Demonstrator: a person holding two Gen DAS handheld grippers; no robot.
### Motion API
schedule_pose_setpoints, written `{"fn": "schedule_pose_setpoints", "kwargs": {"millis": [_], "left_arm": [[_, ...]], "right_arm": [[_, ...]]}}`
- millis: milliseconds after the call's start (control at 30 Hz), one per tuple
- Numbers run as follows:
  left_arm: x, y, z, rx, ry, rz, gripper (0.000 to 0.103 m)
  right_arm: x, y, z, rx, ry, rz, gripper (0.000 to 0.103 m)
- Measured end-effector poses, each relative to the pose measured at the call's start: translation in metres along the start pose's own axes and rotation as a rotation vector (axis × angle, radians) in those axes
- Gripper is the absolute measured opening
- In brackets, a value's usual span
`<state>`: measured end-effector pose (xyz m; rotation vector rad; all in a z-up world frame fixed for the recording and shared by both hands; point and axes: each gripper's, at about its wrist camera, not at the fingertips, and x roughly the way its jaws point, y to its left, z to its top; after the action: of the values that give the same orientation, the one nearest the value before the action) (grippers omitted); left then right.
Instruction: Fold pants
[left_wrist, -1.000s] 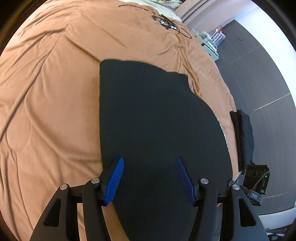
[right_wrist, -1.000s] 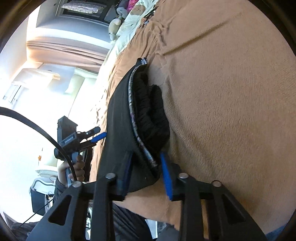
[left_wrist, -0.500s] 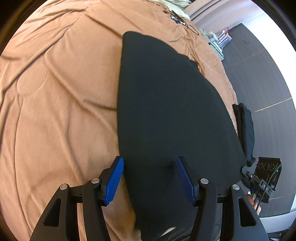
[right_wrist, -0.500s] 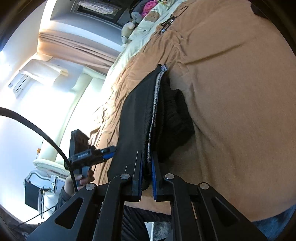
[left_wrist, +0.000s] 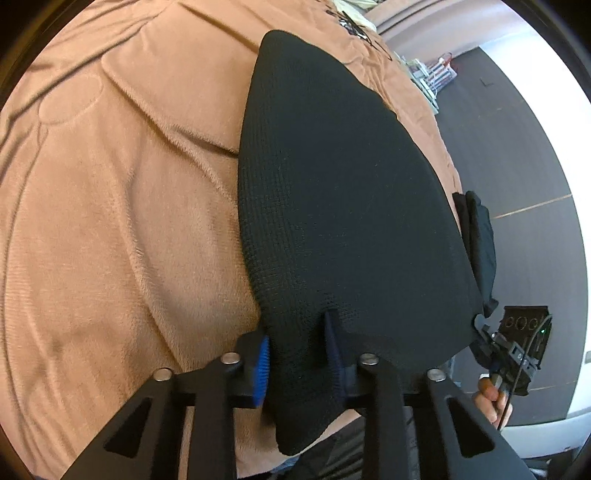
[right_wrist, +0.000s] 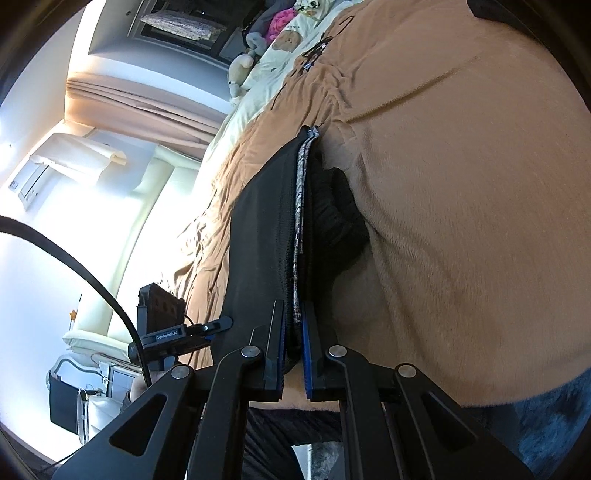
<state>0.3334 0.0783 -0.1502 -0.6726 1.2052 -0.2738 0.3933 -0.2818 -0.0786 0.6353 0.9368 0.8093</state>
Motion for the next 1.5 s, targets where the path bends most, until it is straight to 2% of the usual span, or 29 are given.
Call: {"fn": "schedule_pose_setpoints", "kwargs": {"millis": [100,467,567,700,733,767,800,833,867,1000,1333,1367,1433,1500], "left_arm": [[-0.006,-0.004,-0.002,0.006,-0.004,0.001,0.023],[-0.005,-0.007,-0.007,0.009,0.011,-0.005,0.023],[-0.007,-0.008,-0.007,0.024,0.011,-0.017,0.024],[-0.010,-0.010,0.002,0.045,-0.015,-0.022,0.053],[-0.010,-0.009,0.003,0.043,-0.023,-0.025,0.056],[-0.011,-0.007,0.005,0.038,-0.028,-0.029,0.056],[-0.011,-0.005,0.007,0.029,-0.033,-0.036,0.056],[-0.010,-0.002,0.009,0.017,-0.038,-0.045,0.056],[-0.010,0.000,0.011,0.009,-0.043,-0.051,0.056],[-0.004,0.006,0.016,-0.011,-0.047,-0.068,0.056],[0.008,0.009,0.019,-0.039,-0.058,-0.108,0.055],[0.009,0.008,0.020,-0.040,-0.058,-0.115,0.054],[0.013,0.008,0.018,-0.060,-0.050,-0.138,0.039],[0.017,0.006,0.013,-0.060,-0.035,-0.144,0.032]], "right_arm": [[-0.003,0.002,-0.006,0.005,-0.005,-0.006,0.004],[-0.019,-0.008,-0.023,0.038,0.010,-0.018,0.004],[-0.022,-0.007,-0.023,0.032,0.018,-0.061,0.005],[-0.033,0.003,-0.018,-0.021,-0.009,-0.137,0.010],[-0.035,0.007,-0.014,-0.038,-0.012,-0.162,0.017],[-0.037,0.011,-0.011,-0.051,-0.016,-0.169,0.030],[-0.038,0.014,-0.009,-0.066,-0.023,-0.168,0.039],[-0.040,0.018,-0.005,-0.080,-0.032,-0.167,0.056],[-0.042,0.022,0.000,-0.093,-0.046,-0.173,0.061],[-0.033,0.033,0.016,-0.146,-0.045,-0.194,0.061],[0.032,0.044,0.049,-0.261,0.037,-0.268,0.061],[0.036,0.044,0.050,-0.262,0.041,-0.276,0.061],[0.043,0.043,0.052,-0.262,0.054,-0.287,0.061],[0.050,0.043,0.052,-0.262,0.072,-0.309,0.059]]}}
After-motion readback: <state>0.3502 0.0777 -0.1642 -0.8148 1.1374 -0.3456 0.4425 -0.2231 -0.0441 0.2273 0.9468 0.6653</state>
